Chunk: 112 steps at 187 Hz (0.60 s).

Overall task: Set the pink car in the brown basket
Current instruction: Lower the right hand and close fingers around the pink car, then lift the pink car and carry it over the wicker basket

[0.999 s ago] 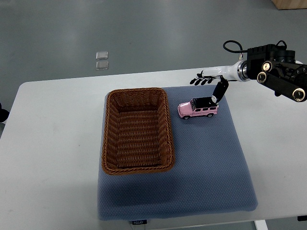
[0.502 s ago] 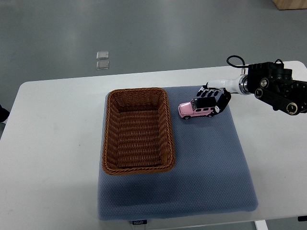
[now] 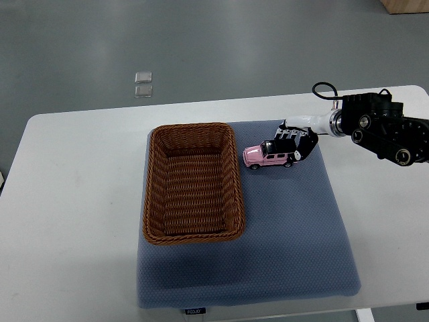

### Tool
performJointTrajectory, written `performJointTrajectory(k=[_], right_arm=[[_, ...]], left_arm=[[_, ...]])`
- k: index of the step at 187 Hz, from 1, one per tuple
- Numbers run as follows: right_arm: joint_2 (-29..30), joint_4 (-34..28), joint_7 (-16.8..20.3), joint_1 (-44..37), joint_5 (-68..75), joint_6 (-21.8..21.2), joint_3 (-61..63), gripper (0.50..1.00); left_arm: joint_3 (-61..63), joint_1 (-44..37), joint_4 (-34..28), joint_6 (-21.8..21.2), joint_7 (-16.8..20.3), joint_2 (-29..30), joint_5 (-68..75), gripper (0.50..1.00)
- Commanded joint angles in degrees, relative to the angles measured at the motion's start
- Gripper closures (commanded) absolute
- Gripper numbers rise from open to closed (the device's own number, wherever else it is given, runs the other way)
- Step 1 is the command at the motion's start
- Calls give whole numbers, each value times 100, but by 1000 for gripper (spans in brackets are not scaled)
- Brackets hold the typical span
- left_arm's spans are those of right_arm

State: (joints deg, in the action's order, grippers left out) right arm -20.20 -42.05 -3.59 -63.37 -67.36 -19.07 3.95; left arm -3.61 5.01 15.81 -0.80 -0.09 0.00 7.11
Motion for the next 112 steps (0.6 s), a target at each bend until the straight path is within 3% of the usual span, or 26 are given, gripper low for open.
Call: performJointTrajectory(k=[1,74,112], right_arm=[[-80,-58,-37,-52,12,-18,18,1000],[-862,-708,-54,-905,109,-519,79,1000],[-801,-945,-45,-1309,197,-598,97,1000]], left_arm=[[1,0,1,1,0,0,1,500],[1,0,1,1,0,0,1,500],[1,0,1,1,0,0,1,500]])
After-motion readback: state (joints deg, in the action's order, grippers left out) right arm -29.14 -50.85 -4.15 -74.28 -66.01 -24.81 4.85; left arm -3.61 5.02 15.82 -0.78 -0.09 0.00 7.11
